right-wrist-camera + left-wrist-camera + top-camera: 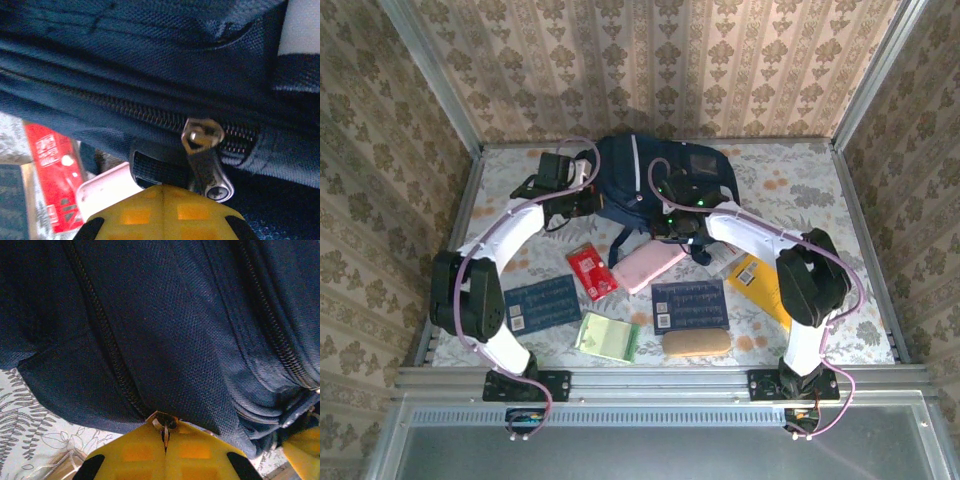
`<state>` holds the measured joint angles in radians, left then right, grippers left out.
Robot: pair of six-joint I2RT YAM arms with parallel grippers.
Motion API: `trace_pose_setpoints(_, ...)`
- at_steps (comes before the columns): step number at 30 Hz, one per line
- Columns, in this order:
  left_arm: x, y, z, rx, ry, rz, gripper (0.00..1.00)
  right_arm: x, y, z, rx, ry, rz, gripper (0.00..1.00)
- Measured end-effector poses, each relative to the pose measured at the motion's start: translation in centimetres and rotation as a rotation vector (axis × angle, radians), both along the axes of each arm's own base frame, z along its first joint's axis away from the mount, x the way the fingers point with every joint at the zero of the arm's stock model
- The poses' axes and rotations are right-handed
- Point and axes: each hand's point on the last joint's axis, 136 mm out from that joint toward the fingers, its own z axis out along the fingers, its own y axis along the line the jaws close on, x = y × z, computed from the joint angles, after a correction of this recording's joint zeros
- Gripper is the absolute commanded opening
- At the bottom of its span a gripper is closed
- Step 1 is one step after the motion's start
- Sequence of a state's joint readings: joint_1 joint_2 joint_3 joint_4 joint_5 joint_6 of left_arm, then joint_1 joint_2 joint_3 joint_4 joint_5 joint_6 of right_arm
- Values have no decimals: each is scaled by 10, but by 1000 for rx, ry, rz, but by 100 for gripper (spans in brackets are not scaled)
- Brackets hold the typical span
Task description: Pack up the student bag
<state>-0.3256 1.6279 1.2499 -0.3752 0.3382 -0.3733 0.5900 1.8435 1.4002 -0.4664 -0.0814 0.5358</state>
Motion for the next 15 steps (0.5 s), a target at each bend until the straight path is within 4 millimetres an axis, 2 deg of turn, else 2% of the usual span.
trace_pose_setpoints(3, -6, -8, 8, -7, -16, -23, 0, 12, -9, -11, -49, -10, -29, 0)
trace_pose_setpoints(7, -12, -19, 8, -1, -23, -55, 0, 28, -27, -19, -102, -30, -92, 0)
trace_pose_setpoints(15, -25, -29, -5, 19, 0, -87, 0, 77, -75, -13, -135, -79, -240, 1)
